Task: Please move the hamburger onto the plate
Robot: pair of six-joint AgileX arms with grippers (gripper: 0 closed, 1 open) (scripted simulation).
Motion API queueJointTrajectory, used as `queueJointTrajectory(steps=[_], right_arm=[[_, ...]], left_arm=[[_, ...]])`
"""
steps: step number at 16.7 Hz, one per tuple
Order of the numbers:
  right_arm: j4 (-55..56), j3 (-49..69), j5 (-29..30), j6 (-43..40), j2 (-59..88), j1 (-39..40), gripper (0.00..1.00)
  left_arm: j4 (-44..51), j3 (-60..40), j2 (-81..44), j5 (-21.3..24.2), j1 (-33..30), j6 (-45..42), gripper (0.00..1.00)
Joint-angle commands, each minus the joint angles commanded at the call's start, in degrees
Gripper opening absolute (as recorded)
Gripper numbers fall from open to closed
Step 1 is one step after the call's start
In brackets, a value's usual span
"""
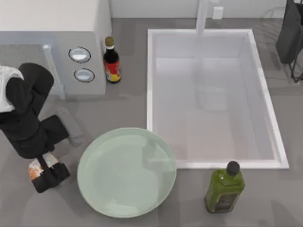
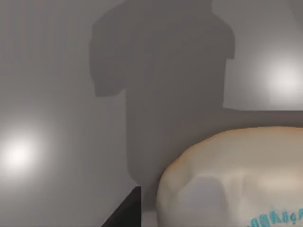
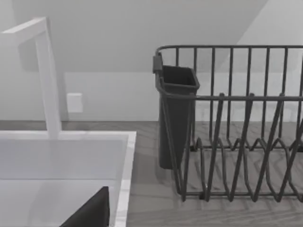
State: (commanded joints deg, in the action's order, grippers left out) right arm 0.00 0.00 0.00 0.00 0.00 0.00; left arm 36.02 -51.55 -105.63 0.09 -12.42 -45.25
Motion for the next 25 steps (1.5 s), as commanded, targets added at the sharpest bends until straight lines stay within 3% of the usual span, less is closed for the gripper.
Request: queueJointTrajectory(steps=[4,8,16,25], right_arm=[[0.0,0.0,0.0,0.0,0.0,0.0,1.00],[0.0,0.0,0.0,0.0,0.0,0.0,1.00],[0.0,0.0,0.0,0.0,0.0,0.0,1.00],[0.0,0.0,0.0,0.0,0.0,0.0,1.00]], left_arm=[[0.0,0.0,0.0,0.0,0.0,0.0,0.00],[6.3,-3.2,4.4,1.0,-0.1,0.1,0.00],[26.6,-15.2,12.0,1.0,-0.1,0.6,0.00],[27.6,-16.7,11.5,1.0,-1.6,-3.1,0.00]])
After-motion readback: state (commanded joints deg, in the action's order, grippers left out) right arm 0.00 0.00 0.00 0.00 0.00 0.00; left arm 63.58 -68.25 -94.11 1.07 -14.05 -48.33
